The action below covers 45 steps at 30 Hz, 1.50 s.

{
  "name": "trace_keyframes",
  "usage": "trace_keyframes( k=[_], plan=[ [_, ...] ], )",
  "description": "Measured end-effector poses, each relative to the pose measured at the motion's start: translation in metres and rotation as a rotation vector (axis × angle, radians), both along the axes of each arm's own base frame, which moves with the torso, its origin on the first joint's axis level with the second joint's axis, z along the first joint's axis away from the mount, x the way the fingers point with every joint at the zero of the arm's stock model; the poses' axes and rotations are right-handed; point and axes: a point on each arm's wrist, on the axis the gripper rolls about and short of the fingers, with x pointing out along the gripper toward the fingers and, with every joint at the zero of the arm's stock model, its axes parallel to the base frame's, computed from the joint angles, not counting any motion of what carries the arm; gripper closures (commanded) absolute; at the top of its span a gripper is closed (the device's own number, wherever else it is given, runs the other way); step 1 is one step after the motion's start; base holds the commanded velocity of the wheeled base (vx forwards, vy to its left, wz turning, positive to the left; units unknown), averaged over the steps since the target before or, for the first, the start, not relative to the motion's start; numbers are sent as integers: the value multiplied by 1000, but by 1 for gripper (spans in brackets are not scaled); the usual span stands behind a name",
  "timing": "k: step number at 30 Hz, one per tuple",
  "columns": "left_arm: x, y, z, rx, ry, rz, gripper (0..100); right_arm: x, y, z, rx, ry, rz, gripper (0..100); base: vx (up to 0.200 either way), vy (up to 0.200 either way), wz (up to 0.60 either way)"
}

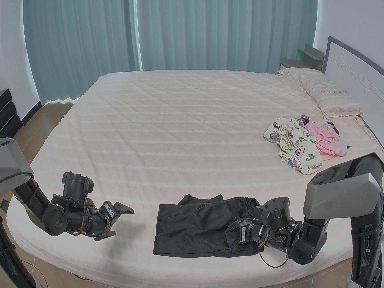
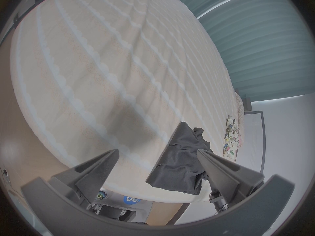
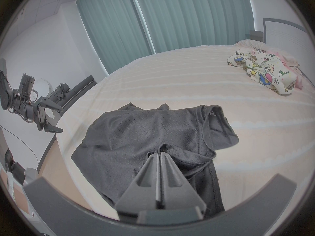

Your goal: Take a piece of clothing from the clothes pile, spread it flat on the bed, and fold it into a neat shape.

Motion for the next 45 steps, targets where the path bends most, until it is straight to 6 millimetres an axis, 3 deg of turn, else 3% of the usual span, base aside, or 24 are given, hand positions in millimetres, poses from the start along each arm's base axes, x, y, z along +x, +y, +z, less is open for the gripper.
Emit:
trace_keyframes(
  k=[15,25,26,33,45],
  plan=[
    [0,0,-2,4,6,-4,0,-50,-53,14,35,65,27,100,0,0,0],
    [0,0,-4,7,11,-9,0,-61,-79,-6,-37,191,-41,100,0,0,0],
    [0,0,-4,7,12,-9,0,-61,-80,-8,-43,199,-45,0,0,0,0],
    [0,0,-5,7,15,-10,0,-58,-85,-12,-50,208,-67,0,0,0,0],
    [0,0,-5,7,17,-11,0,-19,-78,7,163,85,-162,0,0,0,0]
  ],
)
